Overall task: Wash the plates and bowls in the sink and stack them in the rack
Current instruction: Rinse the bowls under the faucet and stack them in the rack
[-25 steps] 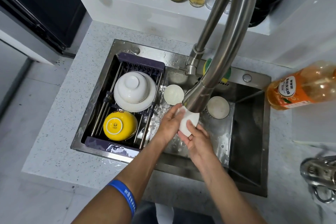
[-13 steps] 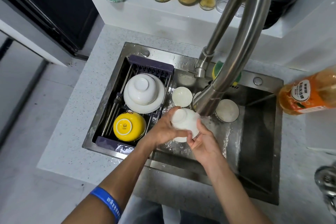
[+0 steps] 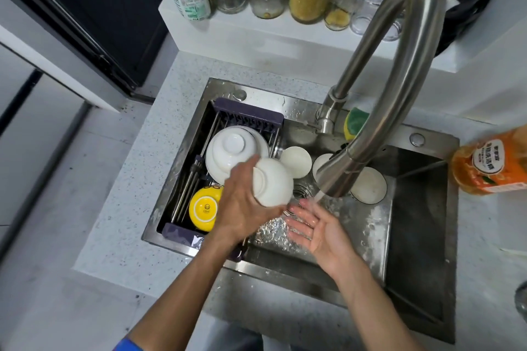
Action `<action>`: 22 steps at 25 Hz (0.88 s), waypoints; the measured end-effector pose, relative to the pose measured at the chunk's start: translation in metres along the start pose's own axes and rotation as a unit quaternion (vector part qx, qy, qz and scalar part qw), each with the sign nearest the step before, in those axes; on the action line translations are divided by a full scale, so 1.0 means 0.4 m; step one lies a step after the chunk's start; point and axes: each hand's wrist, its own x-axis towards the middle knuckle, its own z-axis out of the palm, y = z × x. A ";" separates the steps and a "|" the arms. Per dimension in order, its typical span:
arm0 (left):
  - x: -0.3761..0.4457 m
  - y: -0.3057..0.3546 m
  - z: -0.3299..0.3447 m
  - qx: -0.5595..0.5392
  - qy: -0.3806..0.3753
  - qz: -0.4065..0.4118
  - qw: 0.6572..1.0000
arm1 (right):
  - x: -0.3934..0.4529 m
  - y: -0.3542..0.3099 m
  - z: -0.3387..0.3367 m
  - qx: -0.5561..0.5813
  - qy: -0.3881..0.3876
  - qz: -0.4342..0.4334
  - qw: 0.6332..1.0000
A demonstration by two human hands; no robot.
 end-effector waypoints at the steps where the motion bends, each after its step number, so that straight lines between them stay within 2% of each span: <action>1: 0.021 -0.006 -0.036 0.032 0.034 0.001 0.999 | 0.003 0.008 -0.009 -0.011 0.008 0.007 1.000; 3: 0.080 -0.024 -0.095 0.097 0.101 0.008 0.990 | 0.006 0.026 -0.028 -0.016 0.025 0.021 0.999; 5: 0.144 -0.042 -0.119 0.134 0.125 0.009 0.983 | 0.010 0.046 -0.042 -0.015 0.038 0.036 0.999; 9: 0.211 -0.075 -0.074 0.186 0.069 -0.017 0.980 | 0.015 0.062 -0.069 -0.022 0.063 0.042 0.997; 16: 0.227 -0.111 -0.062 0.208 0.046 -0.017 0.977 | 0.020 0.072 -0.116 -0.042 0.075 0.026 0.996; 19: 0.219 -0.099 -0.073 0.238 0.010 -0.058 0.969 | 0.023 0.081 -0.114 -0.052 0.074 0.032 0.995; 20: 0.202 -0.090 -0.077 0.239 0.025 -0.061 0.969 | 0.025 0.083 -0.113 -0.053 0.076 0.033 0.995; 22: 0.141 -0.059 -0.074 0.186 0.113 0.005 0.976 | 0.034 0.087 -0.120 -0.054 0.083 0.038 0.994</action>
